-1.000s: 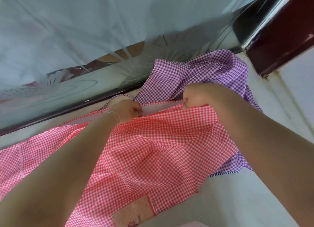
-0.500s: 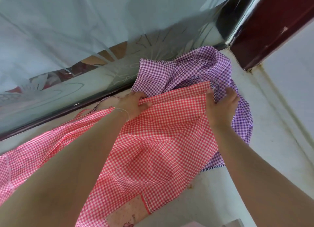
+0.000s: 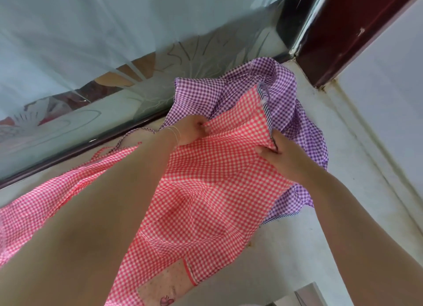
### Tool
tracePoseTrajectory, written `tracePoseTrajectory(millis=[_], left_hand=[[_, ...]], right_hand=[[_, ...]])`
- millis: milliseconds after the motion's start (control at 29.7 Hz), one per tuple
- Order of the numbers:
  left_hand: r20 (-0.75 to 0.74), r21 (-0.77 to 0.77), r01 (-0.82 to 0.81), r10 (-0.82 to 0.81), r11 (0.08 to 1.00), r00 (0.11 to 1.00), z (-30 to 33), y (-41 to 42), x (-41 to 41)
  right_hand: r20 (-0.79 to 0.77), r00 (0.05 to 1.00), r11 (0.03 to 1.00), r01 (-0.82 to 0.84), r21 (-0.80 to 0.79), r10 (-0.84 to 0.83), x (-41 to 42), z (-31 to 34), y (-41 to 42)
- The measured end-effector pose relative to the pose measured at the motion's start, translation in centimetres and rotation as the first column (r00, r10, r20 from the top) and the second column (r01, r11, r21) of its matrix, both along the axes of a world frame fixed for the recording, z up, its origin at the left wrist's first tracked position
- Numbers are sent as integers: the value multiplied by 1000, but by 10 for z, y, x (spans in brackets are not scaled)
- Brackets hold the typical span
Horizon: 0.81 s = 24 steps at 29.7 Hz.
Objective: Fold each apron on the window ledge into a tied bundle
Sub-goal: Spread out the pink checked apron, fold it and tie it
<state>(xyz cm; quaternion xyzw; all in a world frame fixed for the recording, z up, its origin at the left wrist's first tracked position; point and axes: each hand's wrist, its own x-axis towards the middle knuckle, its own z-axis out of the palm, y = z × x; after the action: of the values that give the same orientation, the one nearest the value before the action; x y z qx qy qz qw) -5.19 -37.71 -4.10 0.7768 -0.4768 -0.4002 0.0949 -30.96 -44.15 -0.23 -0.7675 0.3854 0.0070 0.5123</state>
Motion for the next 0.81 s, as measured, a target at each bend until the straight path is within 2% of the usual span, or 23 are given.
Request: tracePoseTrajectory(millis=[67,134,202,269,336,437,538,605,672,740,773,807], left_hand=[[34,-159,-215,224,963,974,-1,0,3],[63,-323,-420,462,848,885,0,0,5],[43,-398,-480,538,782,842,2,0,5],[11,-450,-423,479,786,878,1,4,0],[103,-486,-318,415,814,904,-2,18,-10],[283,-556,-155,361,817,889,-7,55,-33],[331,-656,-62,361,752,872,-12,109,-57],[366,-693,-13,366,721,856,-18,145,-71],[431,-685,45,356,727,829,-25,178,-84],[497,-637,105,303,764,813,-35,210,-98],[521,-595,133,254,793,815,-40,226,-106],[543,-535,162,191,829,818,-46,239,-114]], right_hand=[[-64,995,997,76,7,-75,-8,-3,-9],[-192,974,993,108,-54,-116,-17,-10,-16],[-359,926,991,87,-100,-117,-28,-23,-21],[-488,871,998,57,-27,-63,-39,-34,-21],[-520,853,999,49,-2,-43,-47,-44,-15],[-460,844,961,237,-141,-276,-53,-53,-4],[-371,758,843,490,-220,-537,-50,-51,11],[-286,724,764,502,-405,-627,-44,-46,26],[-101,850,683,339,-647,-517,-36,-40,44],[70,983,659,165,-734,-167,-21,-38,70],[107,993,666,48,-744,47,-12,-38,86],[100,963,658,-94,-747,251,-5,-40,103]])
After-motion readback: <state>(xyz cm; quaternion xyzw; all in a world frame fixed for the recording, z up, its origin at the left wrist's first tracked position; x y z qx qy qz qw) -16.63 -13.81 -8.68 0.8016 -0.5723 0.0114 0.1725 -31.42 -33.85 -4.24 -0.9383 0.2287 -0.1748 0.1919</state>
